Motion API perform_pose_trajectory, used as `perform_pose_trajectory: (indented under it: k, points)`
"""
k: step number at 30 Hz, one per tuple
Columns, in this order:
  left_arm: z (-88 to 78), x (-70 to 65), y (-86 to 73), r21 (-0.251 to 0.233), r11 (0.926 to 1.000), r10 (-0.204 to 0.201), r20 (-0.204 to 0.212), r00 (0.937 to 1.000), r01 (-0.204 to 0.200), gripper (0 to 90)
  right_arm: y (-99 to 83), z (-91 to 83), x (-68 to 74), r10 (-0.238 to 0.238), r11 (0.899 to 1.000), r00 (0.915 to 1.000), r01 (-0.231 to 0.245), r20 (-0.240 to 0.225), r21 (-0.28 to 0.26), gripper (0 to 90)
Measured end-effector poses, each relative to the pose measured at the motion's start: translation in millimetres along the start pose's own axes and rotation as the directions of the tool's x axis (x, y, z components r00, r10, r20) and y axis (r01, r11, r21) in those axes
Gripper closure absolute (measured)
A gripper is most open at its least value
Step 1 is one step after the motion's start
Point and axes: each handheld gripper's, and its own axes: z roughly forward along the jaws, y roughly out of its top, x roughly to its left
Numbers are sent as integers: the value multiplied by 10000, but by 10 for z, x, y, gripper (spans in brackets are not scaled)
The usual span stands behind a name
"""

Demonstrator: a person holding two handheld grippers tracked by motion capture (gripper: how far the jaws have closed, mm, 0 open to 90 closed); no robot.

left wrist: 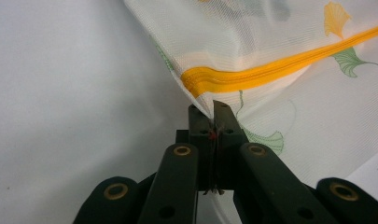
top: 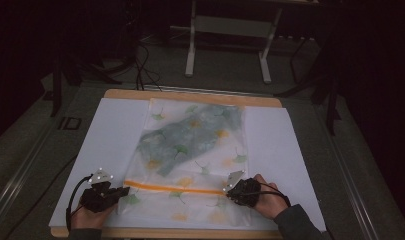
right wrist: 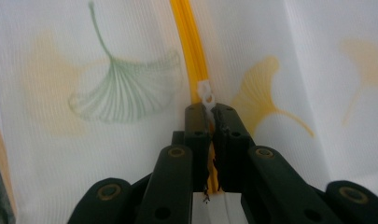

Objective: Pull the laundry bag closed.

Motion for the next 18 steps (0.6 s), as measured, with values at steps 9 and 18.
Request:
perform_pose_trajectory:
  k: [9, 18]
  points:
    - [2, 1, -2, 19, 10000, -13, 22, 10000, 13, 887, -135, -118, -41, 85, 9997, 9999, -87, 123, 232, 848]
    - [4, 6, -12, 100, 9999, 12, 105, 9999, -13, 887, -346, -189, -63, 415, 9984, 9991, -416, 29, 395, 848]
